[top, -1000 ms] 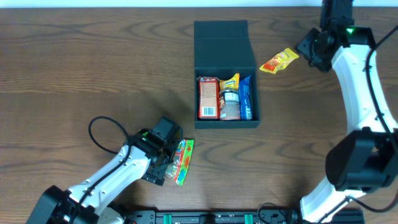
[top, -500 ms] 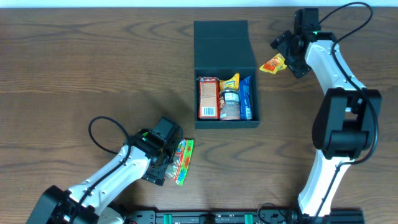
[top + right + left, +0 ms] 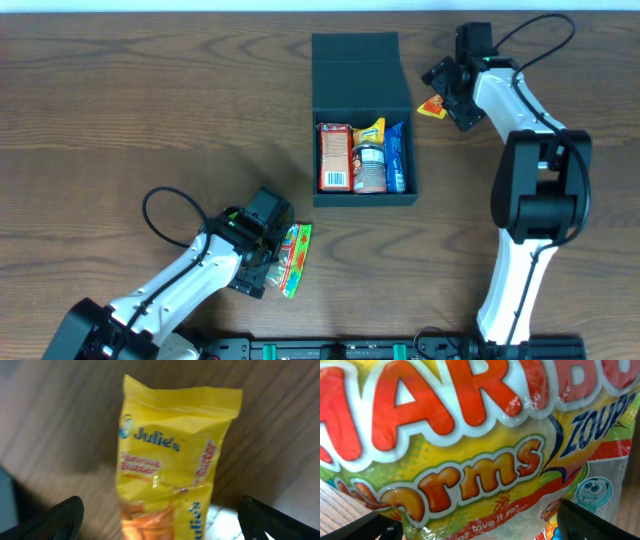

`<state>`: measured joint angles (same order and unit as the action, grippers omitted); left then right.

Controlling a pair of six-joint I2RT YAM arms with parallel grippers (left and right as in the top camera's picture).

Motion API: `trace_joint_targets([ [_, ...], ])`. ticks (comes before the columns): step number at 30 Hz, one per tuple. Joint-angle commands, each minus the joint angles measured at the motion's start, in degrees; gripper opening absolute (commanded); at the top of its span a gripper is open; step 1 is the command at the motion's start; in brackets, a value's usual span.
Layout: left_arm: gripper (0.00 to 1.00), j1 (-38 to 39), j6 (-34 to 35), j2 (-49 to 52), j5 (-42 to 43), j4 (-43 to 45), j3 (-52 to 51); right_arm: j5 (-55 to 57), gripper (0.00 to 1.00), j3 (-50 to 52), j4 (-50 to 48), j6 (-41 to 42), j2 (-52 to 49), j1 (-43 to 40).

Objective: Pack container
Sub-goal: 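Grasp the yellow Julie's packet at top right with the right gripper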

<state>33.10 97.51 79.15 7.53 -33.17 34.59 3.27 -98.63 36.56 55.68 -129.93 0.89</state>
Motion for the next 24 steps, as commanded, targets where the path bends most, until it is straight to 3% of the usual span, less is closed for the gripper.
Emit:
trace_joint_targets([
  [1,0.95,-0.1,0.3,0.6,-0.5,-0.2,-0.3,1.7,0.99,-0.1,0.3,1.1,-2.2,0.3],
  [6,0.95,-0.1,0.2,0.6,-0.5,-0.2,-0.3,1.9,0.9,-0.1,0.3,0.5,-3.4,0.3],
  [13,0.95,-0.1,0.3,0.6,-0.5,-0.2,-0.3,2.4,0.55,-0.1,0.0,-1.6,-4.2,0.3],
  [18,0.95,-0.1,0.2,0.6,-0.5,-0.2,-0.3,2.6,0.39,-0.1,0.2,-3.3,-4.2,0.3],
  [24,0.95,-0.1,0.3,0.6,-0.5,-0.2,-0.3,2.8,0.27,-0.1,1.3,-6.7,-4.2,0.3],
])
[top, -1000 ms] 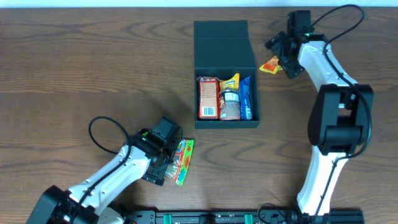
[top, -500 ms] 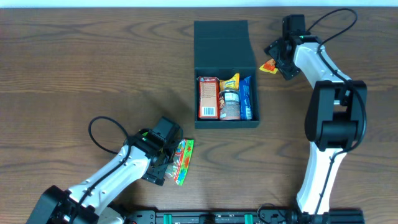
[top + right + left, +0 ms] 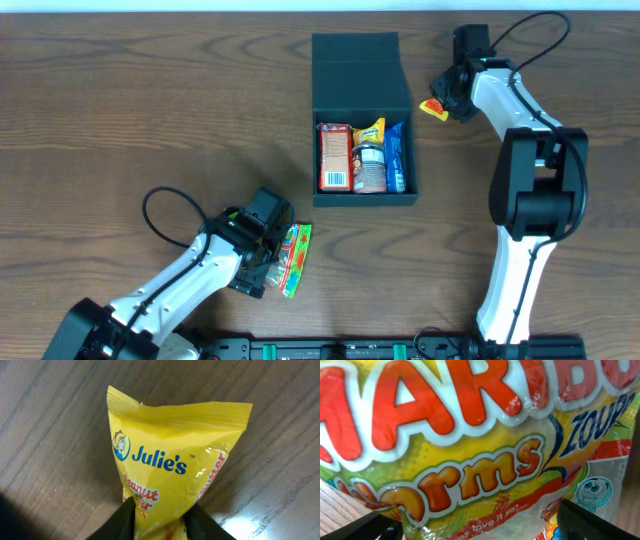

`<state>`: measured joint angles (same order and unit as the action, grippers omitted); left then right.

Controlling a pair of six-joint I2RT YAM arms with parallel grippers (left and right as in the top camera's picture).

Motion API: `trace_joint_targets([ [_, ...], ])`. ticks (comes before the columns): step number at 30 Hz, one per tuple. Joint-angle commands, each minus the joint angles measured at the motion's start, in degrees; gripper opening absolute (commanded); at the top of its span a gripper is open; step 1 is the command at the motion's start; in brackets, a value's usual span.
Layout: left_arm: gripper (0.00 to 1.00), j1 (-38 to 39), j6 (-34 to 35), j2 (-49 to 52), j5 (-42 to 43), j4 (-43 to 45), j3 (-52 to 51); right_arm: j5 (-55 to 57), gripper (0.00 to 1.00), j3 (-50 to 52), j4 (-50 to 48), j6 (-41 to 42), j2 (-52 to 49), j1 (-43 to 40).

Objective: Pack container
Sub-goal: 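Grasp the yellow Julie's packet at top right with the right gripper, then carry the Julie's packet into the black box beside the can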

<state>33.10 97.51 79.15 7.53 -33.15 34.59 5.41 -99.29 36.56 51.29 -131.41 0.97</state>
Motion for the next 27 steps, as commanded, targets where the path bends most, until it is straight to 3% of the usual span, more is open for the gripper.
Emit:
trace_joint_targets([
  [1,0.95,-0.1,0.2,0.6,-0.5,-0.2,-0.3,0.8,0.24,0.5,1.9,-2.3,-2.7,0.2],
  [5,0.95,-0.1,0.3,0.6,-0.5,-0.2,-0.3,0.9,0.18,0.5,4.9,-4.7,-1.3,0.2],
  [12,0.95,-0.1,0.3,0.6,-0.5,-0.2,-0.3,5.9,0.15,0.5,12.3,-7.7,6.1,0.2],
  [21,0.95,-0.1,0.3,0.6,-0.5,-0.2,-0.3,6.3,0.15,0.5,25.3,-10.3,19.6,0.2],
  [27,0.95,-0.1,0.2,0.6,-0.5,-0.2,-0.3,1.4,0.17,1.0,30.4,-17.3,29.4,1.6],
])
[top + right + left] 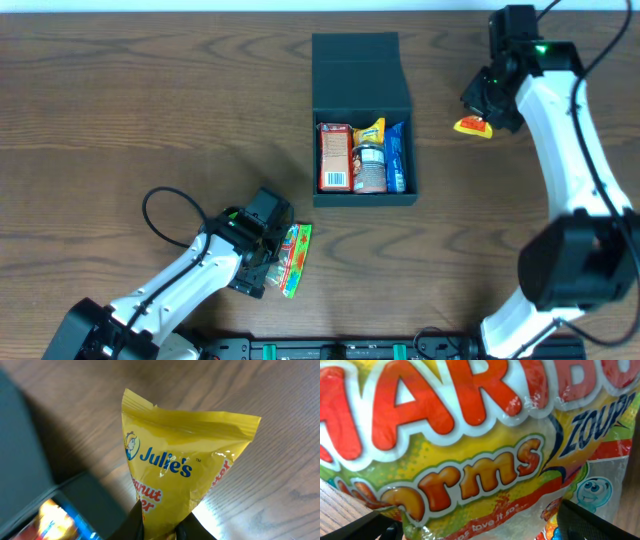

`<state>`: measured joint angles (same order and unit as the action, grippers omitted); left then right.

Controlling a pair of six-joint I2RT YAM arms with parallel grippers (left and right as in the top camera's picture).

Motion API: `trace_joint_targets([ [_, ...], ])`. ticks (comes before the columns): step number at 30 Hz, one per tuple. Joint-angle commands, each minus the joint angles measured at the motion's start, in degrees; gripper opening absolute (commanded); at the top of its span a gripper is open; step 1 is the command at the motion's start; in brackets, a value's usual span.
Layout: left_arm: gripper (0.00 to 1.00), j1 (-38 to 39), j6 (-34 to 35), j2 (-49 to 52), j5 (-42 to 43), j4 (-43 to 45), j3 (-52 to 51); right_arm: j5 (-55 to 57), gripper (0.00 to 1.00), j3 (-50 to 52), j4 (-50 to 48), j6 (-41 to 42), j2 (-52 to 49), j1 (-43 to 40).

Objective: Pack container
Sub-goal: 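Carry the Julie's packet into the black box beside the can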

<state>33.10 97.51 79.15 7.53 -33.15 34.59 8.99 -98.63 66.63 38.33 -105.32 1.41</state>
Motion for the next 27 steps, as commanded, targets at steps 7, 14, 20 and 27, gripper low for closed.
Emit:
trace_joint_targets([
  [7,0.95,-0.1,0.2,0.6,-0.5,-0.2,-0.3,-9.0,0.15,10.1,-0.6,-7.6,15.3,3.1],
  [14,0.95,-0.1,0.3,0.6,-0.5,-0.2,-0.3,-3.9,0.18,20.6,-6.3,-7.5,19.0,17.2],
  [20,0.95,-0.1,0.3,0.6,-0.5,-0.2,-0.3,2.1,0.24,22.4,-13.1,-6.6,18.8,25.0],
  [27,0.95,-0.1,0.3,0.6,-0.5,-0.2,-0.3,3.5,0.3,24.7,-12.1,-5.8,17.2,24.4],
])
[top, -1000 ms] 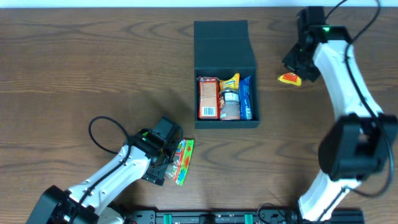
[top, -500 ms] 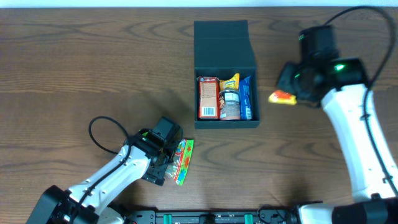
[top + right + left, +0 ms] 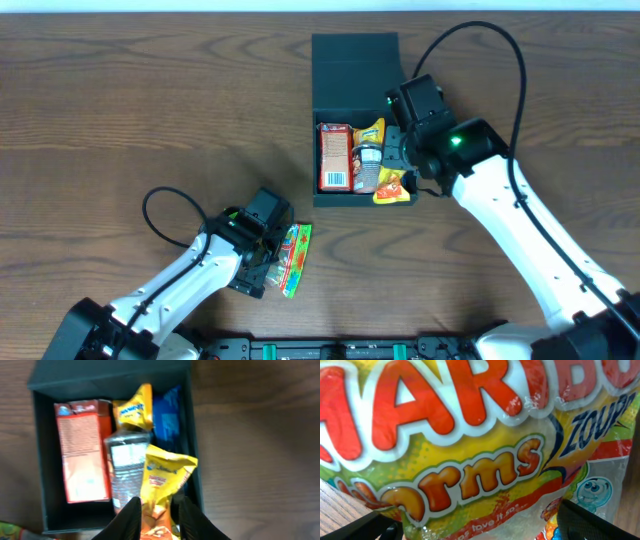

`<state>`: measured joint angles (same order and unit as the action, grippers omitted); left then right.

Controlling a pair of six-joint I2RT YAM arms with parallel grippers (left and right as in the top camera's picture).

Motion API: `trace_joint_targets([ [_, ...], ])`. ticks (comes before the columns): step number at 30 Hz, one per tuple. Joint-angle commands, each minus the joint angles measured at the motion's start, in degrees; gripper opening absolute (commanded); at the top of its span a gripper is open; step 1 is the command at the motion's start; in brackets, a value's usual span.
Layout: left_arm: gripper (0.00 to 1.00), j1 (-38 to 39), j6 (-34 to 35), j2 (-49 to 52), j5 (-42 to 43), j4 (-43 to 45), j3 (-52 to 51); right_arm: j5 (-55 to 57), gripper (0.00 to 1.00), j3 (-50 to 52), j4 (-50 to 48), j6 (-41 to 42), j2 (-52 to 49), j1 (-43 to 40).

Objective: Pack container
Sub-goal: 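Carry the Julie's packet into the black box beside the can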

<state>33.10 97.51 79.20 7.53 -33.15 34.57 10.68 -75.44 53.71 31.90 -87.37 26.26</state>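
The black box (image 3: 362, 60) stands open at the table's middle, holding a red carton (image 3: 334, 157), a can (image 3: 368, 166), a small yellow packet (image 3: 371, 131) and a blue packet (image 3: 397, 150). My right gripper (image 3: 398, 176) is shut on a yellow Julie's packet (image 3: 161, 480) that hangs over the box's front right part (image 3: 194, 467), above the can (image 3: 127, 467) and blue packet (image 3: 167, 424). At the front left, my left gripper (image 3: 268, 262) stands open, its fingers (image 3: 367, 527) straddling the Haribo worms bag (image 3: 470, 445), which lies on the table (image 3: 294, 258).
The box's lid (image 3: 357, 70) lies flat behind it. Wooden table (image 3: 120, 110) stretches left and right of the box. The left arm's cable (image 3: 165, 215) loops over the table at the front left.
My right gripper, still shut on the Julie's packet, has gone from the table's far right to over the box's front right part. The left gripper and Haribo bag have not moved.
My right gripper was open over the Julie's packet lying right of the box lid. Then it was shut on the packet. Then it held the packet farther right, off the table, and now holds it over the box. The left gripper stayed open around the Haribo bag.
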Motion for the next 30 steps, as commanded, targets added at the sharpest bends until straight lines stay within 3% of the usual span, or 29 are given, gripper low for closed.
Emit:
trace_joint_targets([
  [1,0.95,-0.1,0.3,0.6,-0.5,-0.2,-0.3,1.6,0.32,2.3,1.4,0.7,-0.8,-0.4],
  [11,0.95,-0.1,0.2,0.6,-0.5,-0.2,-0.3,-6.7,0.33,15.6,-8.8,5.2,-0.8,-0.4],
  [15,0.95,-0.1,0.3,0.6,-0.5,-0.2,-0.3,-6.4,0.01,16.0,-9.8,5.3,-0.8,-0.3],
  [21,0.95,-0.1,0.3,0.6,-0.5,-0.2,-0.3,-5.7,0.01,16.0,-12.8,2.3,-0.8,-0.4],
  [30,0.95,-0.1,0.3,0.6,-0.5,-0.2,-0.3,-4.9,0.01,16.0,-17.7,-12.2,-0.8,-1.1],
])
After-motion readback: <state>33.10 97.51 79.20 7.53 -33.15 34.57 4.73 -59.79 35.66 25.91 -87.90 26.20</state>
